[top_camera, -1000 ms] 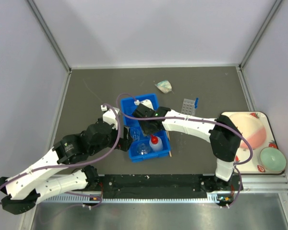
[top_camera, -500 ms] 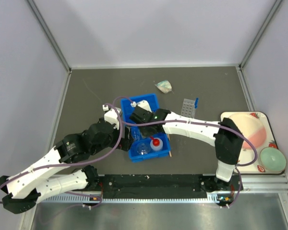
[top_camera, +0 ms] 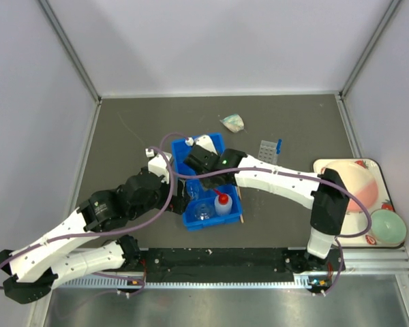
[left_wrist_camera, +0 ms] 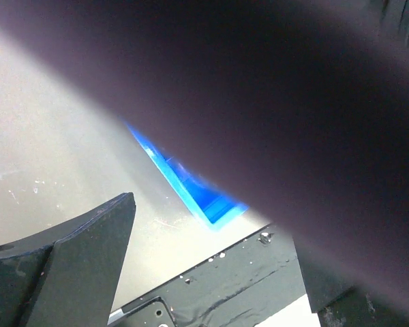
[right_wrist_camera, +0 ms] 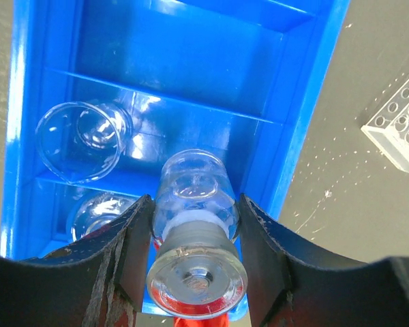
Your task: Organize the chemistry lab equipment
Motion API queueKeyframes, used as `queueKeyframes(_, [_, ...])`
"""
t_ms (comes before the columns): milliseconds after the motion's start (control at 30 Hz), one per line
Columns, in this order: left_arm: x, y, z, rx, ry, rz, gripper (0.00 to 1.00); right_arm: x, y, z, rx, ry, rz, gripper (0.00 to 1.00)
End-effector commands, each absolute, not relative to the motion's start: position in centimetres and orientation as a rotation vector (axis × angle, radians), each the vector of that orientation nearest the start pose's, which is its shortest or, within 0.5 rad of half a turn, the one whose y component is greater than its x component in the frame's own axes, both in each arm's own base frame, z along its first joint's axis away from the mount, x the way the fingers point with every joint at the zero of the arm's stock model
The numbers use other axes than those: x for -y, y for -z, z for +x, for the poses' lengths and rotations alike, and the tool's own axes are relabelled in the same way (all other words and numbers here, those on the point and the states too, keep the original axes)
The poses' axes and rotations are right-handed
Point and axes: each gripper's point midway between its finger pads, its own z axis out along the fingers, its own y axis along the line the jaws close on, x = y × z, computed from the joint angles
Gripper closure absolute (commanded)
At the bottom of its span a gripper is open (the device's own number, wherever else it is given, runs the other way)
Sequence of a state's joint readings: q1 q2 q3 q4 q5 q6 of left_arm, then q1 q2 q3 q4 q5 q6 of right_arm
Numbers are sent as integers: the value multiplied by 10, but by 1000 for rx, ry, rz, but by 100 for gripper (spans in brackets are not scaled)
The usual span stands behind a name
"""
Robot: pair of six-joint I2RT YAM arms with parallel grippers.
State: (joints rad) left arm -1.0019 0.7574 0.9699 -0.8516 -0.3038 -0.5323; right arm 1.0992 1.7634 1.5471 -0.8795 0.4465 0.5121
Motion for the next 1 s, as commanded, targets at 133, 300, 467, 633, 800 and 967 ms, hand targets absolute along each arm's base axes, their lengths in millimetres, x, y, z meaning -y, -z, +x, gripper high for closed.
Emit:
queueKeyframes(133, [183,-234,154,-2184,561,331,2,-357,-188,264,-2327,-114,-540,73])
queueKeyframes(300, [183,-232,155,-2191,547,334,1,-357,-189,276,-2328,-114,-513,73])
queueKeyframes(467, [181,-232,155,-2190,536,333,1,-341,-185,286,-2345,-81,-482,74])
queueKeyframes(633, [183,-230,157,-2193,532,341,2,-327,-176,286,-2372,-62,-475,74])
queueKeyframes(800, [188,-228,158,-2199,536,350,1,-317,-159,277,-2406,-34,-486,74])
queueKeyframes(967, [189,-229,158,-2199,541,354,2,-317,-143,271,-2440,-53,-488,74])
